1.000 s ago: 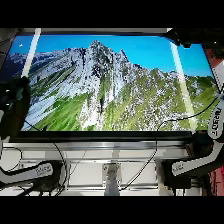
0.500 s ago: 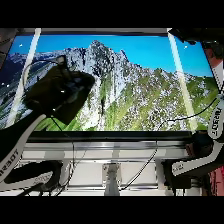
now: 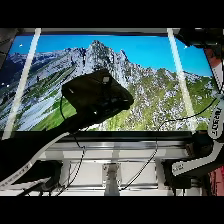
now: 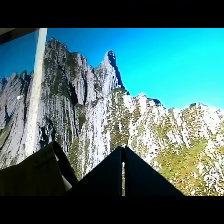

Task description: Fold the clothes and pants, and hang the long-sleeved shirts on hangers.

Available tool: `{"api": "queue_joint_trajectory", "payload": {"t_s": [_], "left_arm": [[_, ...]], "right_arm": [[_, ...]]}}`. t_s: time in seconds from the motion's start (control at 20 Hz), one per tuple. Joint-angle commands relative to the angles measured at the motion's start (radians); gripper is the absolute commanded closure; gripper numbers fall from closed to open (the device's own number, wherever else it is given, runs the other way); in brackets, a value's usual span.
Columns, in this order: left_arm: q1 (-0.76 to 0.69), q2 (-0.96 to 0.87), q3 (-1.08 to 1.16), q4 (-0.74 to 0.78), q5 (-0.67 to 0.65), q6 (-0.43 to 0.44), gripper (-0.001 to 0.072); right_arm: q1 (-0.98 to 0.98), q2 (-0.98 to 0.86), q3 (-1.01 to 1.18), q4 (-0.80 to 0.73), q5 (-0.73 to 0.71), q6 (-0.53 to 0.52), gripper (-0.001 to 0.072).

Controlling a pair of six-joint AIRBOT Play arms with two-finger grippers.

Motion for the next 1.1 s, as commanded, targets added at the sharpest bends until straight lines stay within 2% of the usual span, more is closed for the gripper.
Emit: {"api": "queue_joint_trajectory", "payload": {"t_s": [0.0, 0.05, 0.1, 0.15, 0.2, 0.25, 0.4, 0.45, 0.5, 0.55, 0.7, 0.75, 0.8, 0.9, 0.95, 1.05], "left_arm": [[-0.051, -0.010, 0.001, 0.003, -0.100, 0.000, 0.0691], [-0.041, -0.009, 0.001, 0.038, -0.155, 0.001, 0.0691], [-0.028, -0.008, 0.001, 0.067, -0.184, 0.000, 0.0622], [-0.012, -0.007, 0.001, 0.076, -0.187, 0.000, 0.0453], [0.007, -0.006, 0.001, 0.075, -0.179, 0.000, 0.0352], [0.028, -0.001, 0.001, 0.076, -0.164, 0.000, 0.0336], [0.117, 0.053, 0.001, 0.076, -0.045, 0.001, 0.0350], [0.153, 0.082, 0.001, 0.076, 0.012, 0.001, 0.0384], [0.188, 0.112, 0.001, 0.080, 0.072, 0.001, 0.0535], [0.225, 0.147, 0.001, 0.099, 0.142, 0.002, 0.0686], [0.308, 0.243, -0.003, 0.201, 0.323, 0.025, 0.0692], [0.324, 0.275, -0.016, 0.227, 0.363, 0.067, 0.0693], [0.338, 0.306, -0.040, 0.225, 0.393, 0.071, 0.0694], [0.352, 0.386, -0.118, 0.153, 0.420, 0.074, 0.0695], [0.352, 0.434, -0.170, 0.111, 0.421, 0.108, 0.0695], [0.354, 0.523, -0.274, -0.068, 0.451, 0.235, 0.0696]], "right_arm": [[0.001, -0.001, 0.000, -0.068, 0.012, 0.028, 0.0679], [0.001, -0.001, 0.000, -0.068, 0.011, 0.028, 0.0661], [0.001, 0.000, 0.001, -0.067, 0.012, 0.028, 0.0578], [0.001, 0.000, 0.000, -0.067, 0.012, 0.028, 0.0420], [0.001, 0.000, 0.001, -0.067, 0.012, 0.028, 0.0264], [0.001, 0.000, 0.001, -0.068, 0.012, 0.028, 0.0258], [-0.002, -0.001, 0.001, -0.074, 0.013, 0.027, 0.0262], [-0.006, -0.001, 0.000, -0.076, 0.014, 0.027, 0.0305], [-0.006, -0.001, 0.000, -0.079, 0.025, 0.018, 0.0471], [-0.008, -0.001, 0.000, -0.090, 0.040, -0.011, 0.0686], [-0.008, -0.014, -0.008, -0.078, 0.122, -0.137, 0.0685], [-0.016, -0.018, -0.032, -0.031, 0.155, -0.180, 0.0685], [-0.031, -0.024, -0.070, 0.057, 0.195, -0.230, 0.0686], [-0.075, -0.027, -0.200, 0.296, 0.266, -0.350, 0.0687], [-0.098, -0.027, -0.264, 0.395, 0.309, -0.414, 0.0687], [-0.143, -0.028, -0.385, 0.509, 0.413, -0.504, 0.0687]]}}
